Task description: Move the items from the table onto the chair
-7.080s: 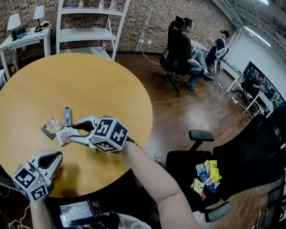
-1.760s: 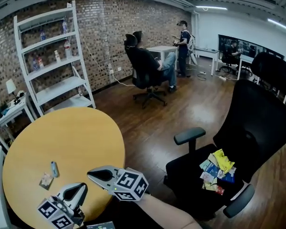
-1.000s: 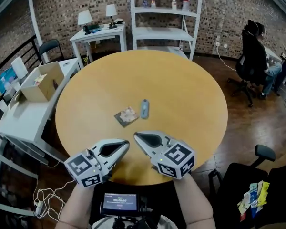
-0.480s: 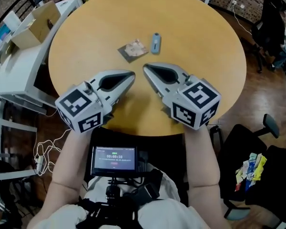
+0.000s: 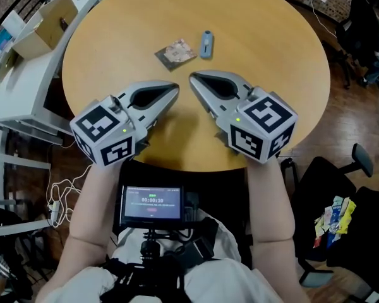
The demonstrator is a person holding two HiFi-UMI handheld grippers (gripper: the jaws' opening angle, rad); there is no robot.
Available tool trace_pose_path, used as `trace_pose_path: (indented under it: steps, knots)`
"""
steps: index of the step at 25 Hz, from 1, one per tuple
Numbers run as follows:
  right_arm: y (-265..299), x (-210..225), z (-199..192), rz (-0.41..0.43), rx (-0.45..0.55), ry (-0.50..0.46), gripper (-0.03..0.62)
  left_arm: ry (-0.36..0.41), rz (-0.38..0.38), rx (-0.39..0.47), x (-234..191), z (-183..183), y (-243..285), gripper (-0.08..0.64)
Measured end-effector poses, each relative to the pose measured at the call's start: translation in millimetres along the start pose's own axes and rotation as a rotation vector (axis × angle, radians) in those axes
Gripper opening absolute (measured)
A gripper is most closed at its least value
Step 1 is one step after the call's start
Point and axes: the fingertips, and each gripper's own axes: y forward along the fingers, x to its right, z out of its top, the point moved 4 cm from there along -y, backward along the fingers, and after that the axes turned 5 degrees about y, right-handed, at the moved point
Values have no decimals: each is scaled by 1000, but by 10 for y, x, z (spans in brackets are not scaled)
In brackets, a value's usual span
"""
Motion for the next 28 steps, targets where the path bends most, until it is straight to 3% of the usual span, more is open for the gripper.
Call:
trace_pose_path:
  steps: [15, 22, 28]
  knots:
    - [74, 9, 45, 6, -9, -28, 6, -4, -1, -1, -45, -3, 45, 8]
    - [114, 86, 14, -5, -69, -66, 15, -2, -20, -4, 32, -62, 38, 8]
    - [516, 286, -24, 44, -285, -142, 205, 1, -19, -4, -108, -81, -79, 8]
